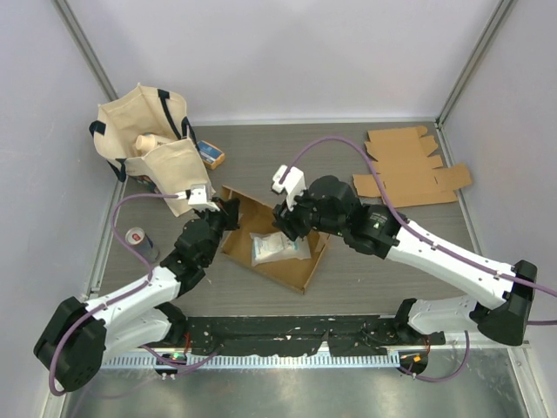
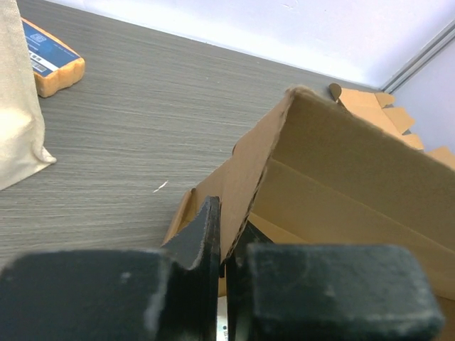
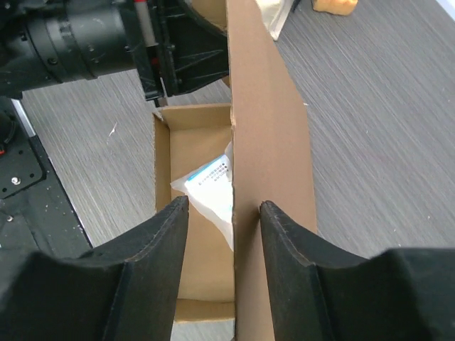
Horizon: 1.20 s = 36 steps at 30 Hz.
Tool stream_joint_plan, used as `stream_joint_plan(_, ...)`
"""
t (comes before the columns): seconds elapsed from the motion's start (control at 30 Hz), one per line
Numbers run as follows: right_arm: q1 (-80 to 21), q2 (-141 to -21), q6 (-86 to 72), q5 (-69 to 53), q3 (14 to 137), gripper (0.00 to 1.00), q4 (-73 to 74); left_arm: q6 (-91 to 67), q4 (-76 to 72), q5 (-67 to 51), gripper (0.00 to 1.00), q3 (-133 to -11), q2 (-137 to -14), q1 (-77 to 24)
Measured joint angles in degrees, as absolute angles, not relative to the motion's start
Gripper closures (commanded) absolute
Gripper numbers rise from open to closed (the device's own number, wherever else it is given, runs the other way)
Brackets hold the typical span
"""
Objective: Fold the paper box
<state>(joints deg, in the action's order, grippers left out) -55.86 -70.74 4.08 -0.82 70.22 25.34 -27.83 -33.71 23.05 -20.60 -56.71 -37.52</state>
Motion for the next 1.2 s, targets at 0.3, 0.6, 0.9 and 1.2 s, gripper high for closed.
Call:
stream_joint_plan(0.3, -62.28, -70.76, 9.04, 4.12, 65.1, 0.62, 21.06, -31.03, -15.31, 23.2, 0.24, -20.67, -45.12, -37.56)
stream_joint_plan(0.6, -62.83, -72.2, 9.17, 3.49, 60.99, 0.54, 17.78, -35.57, 12.64, 21.04, 0.27, -29.1, -10.96, -37.56)
stream_joint_plan(0.9, -62.87, -74.15, -2.09, -4.67, 47.64, 0.3, 9.98, -35.62, 14.83, 15.62, 0.39, -41.17, -25.04, -37.54)
stream_joint_plan(1.2, -49.52, -60.51, -24.34, -11.64, 34.33, 0.3, 2.04, -40.66, -0.23, -0.05, 0.51, -32.18, -61.41, -37.56)
